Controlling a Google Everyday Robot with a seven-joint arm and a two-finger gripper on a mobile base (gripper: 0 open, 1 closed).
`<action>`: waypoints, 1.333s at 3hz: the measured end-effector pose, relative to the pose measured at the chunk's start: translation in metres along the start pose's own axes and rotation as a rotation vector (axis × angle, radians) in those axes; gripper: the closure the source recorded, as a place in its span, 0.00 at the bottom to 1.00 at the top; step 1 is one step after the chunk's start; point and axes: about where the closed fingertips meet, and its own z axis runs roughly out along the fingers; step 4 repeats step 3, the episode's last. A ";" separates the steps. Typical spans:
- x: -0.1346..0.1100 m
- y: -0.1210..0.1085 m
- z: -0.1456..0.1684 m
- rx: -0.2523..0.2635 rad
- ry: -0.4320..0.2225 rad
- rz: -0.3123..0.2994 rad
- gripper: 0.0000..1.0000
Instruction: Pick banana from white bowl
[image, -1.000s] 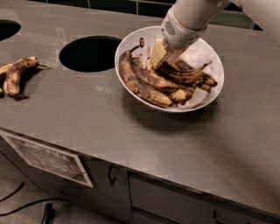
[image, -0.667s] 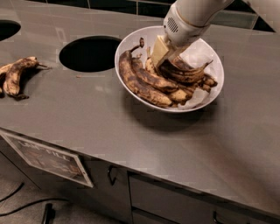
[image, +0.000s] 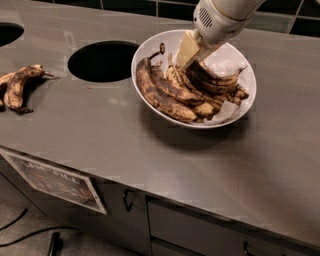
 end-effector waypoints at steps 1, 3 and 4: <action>-0.004 0.003 -0.016 0.027 -0.017 -0.016 1.00; -0.012 0.007 -0.032 0.054 -0.036 -0.042 1.00; -0.012 0.007 -0.032 0.054 -0.036 -0.042 1.00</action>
Offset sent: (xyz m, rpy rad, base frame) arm -0.0096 0.0065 0.0529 -0.0619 -0.1053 0.0201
